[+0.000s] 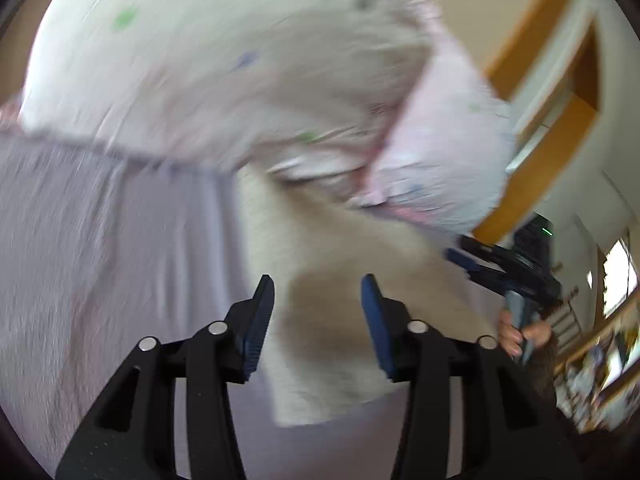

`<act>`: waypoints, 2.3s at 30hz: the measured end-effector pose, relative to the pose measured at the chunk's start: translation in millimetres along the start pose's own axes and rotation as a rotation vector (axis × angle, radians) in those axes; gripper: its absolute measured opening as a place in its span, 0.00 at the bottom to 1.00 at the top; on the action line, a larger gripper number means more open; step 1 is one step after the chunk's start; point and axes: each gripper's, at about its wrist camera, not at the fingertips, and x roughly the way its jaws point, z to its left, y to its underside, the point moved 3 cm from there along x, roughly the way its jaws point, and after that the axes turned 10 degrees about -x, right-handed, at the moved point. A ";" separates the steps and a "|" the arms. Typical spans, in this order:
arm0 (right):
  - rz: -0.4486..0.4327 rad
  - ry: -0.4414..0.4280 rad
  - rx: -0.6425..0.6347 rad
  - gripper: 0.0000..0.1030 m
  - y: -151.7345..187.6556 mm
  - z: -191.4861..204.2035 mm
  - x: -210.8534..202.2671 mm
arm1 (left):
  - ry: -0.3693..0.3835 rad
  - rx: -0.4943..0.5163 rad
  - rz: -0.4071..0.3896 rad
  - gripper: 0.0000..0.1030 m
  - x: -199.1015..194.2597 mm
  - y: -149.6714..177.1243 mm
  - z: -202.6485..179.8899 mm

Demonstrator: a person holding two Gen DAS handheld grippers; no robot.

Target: Fold small clothes

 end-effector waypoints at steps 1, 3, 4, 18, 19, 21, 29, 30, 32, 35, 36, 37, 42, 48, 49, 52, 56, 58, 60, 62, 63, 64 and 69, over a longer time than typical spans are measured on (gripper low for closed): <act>0.021 0.009 -0.005 0.58 -0.6 2.5 6.9 | 0.016 0.032 0.002 0.53 -2.2 1.8 -8.7; 0.091 0.057 -0.044 0.40 4.4 11.2 29.7 | 0.049 0.116 0.042 0.58 9.6 10.8 -34.2; 0.126 0.094 -0.084 0.13 8.1 17.2 43.9 | 0.056 0.140 0.062 0.58 16.6 15.3 -40.7; -0.058 0.297 -0.134 0.40 2.6 24.8 -11.5 | 0.036 0.224 0.114 0.66 26.0 37.4 -47.3; -0.081 0.246 -0.154 0.41 5.2 38.8 -17.0 | 0.035 0.218 0.106 0.68 19.4 38.1 -46.6; -0.049 0.138 -0.200 0.41 25.4 62.3 -24.4 | 0.021 0.198 0.089 0.77 9.8 40.2 -44.8; 0.097 0.216 -0.198 0.42 87.8 61.0 7.8 | -0.126 0.070 0.103 0.92 -13.0 66.2 -27.6; 0.046 0.211 -0.194 0.45 85.6 65.1 -5.1 | -0.153 0.062 0.104 0.95 -15.0 69.7 -24.8; -0.033 0.228 -0.198 0.91 88.7 72.3 -25.6 | -0.233 0.050 0.108 0.98 -19.3 77.8 -17.7; -0.094 0.334 -0.205 0.99 99.7 83.2 -45.0 | -0.350 0.057 0.127 0.98 -16.8 86.2 -11.4; -0.087 0.367 -0.201 0.99 108.5 82.8 -44.7 | -0.369 0.062 0.134 0.98 -13.6 87.9 -10.0; -0.067 0.394 -0.194 0.99 114.8 81.1 -43.6 | -0.386 0.068 0.144 0.98 -9.9 90.3 -8.8; 0.095 0.463 -0.174 0.99 137.7 77.2 -2.1 | -0.475 0.101 0.193 0.98 9.6 97.3 -4.6; 0.181 0.526 -0.242 0.99 154.1 88.6 22.7 | -0.556 0.157 0.204 0.98 19.8 106.0 -5.2; 0.190 0.540 -0.253 0.99 154.4 89.5 26.9 | -0.567 0.166 0.202 0.98 20.5 107.6 -6.2; 0.205 0.577 -0.282 0.99 155.9 91.4 33.0 | -0.573 0.172 0.187 0.98 19.9 108.9 -4.9; 0.229 0.610 -0.315 0.99 153.3 92.0 41.9 | -0.567 0.176 0.165 0.98 18.3 110.2 -5.4; 0.228 0.609 -0.312 0.99 154.4 92.1 41.1 | -0.567 0.178 0.164 0.98 18.9 110.3 -7.2; 0.227 0.609 -0.311 0.99 154.9 92.2 40.3 | -0.568 0.180 0.163 0.98 18.8 110.7 -8.0; 0.228 0.610 -0.311 0.99 154.7 92.0 40.2 | -0.567 0.182 0.162 0.98 19.2 110.5 -8.1; 0.228 0.610 -0.311 0.99 155.3 92.3 40.0 | -0.568 0.182 0.162 0.98 19.1 110.7 -8.3; 0.227 0.610 -0.311 0.99 155.8 92.5 39.9 | -0.568 0.183 0.162 0.98 19.0 110.7 -8.3; 0.228 0.610 -0.312 0.99 156.0 92.4 39.7 | -0.567 0.182 0.161 0.98 19.1 110.7 -8.5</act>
